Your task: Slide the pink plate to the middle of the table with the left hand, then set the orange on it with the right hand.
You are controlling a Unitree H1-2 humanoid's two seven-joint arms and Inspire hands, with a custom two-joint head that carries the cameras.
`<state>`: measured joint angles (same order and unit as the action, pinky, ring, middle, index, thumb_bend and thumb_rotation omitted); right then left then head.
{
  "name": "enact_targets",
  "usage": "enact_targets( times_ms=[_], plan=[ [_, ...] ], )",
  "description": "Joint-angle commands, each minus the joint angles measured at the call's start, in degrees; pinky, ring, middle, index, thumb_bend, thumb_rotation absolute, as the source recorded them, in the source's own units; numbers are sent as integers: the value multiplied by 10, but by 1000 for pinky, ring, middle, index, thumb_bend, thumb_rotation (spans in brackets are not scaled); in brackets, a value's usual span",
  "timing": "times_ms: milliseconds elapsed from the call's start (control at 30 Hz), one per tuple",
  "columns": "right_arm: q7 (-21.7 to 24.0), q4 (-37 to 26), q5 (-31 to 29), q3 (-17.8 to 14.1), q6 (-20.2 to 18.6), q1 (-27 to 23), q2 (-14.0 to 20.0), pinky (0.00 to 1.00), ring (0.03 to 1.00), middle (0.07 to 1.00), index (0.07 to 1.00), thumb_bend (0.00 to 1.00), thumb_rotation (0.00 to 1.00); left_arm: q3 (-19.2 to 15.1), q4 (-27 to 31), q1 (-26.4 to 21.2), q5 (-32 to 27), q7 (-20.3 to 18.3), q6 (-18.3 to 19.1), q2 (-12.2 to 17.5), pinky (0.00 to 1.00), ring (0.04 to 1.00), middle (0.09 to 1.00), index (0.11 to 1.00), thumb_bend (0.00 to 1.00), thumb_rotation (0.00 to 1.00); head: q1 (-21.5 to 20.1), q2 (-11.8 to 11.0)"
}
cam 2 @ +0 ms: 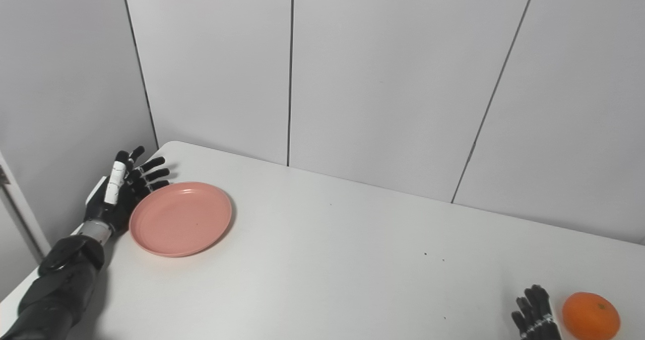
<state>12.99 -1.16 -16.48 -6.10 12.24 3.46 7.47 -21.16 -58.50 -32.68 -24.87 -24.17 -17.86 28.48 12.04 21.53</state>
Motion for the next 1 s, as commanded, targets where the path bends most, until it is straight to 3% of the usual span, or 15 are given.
enact_targets(
  times_ms=[0, 200, 400, 633, 967],
  plan=[
    [4, 59, -5, 20, -6, 62, -34, 1000, 987, 984, 970, 882, 1000, -1, -12, -6, 0, -10, -16, 6, 658, 720, 775, 955, 1000, 823, 0, 1],
    [2, 61, -3, 20, -4, 61, -33, 1000, 979, 980, 967, 893, 1000, -3, -27, -1, -6, -23, -18, -5, 661, 693, 735, 950, 1000, 803, 0, 3],
    [3, 58, -4, 21, -7, 61, -33, 1000, 978, 978, 971, 887, 1000, -1, -4, 12, -7, -21, 1, -19, 652, 701, 746, 952, 1000, 809, -1, 6],
    [2, 55, -2, 22, -8, 62, -33, 999, 976, 977, 972, 890, 1000, 9, 64, 42, -8, -19, 21, -41, 708, 755, 801, 995, 1000, 848, -1, 7],
    [1, 51, -4, 22, -14, 63, -33, 989, 974, 972, 963, 891, 1000, 13, 145, 70, -4, 19, 49, -81, 704, 734, 777, 972, 1000, 862, -4, 11]
  ],
)
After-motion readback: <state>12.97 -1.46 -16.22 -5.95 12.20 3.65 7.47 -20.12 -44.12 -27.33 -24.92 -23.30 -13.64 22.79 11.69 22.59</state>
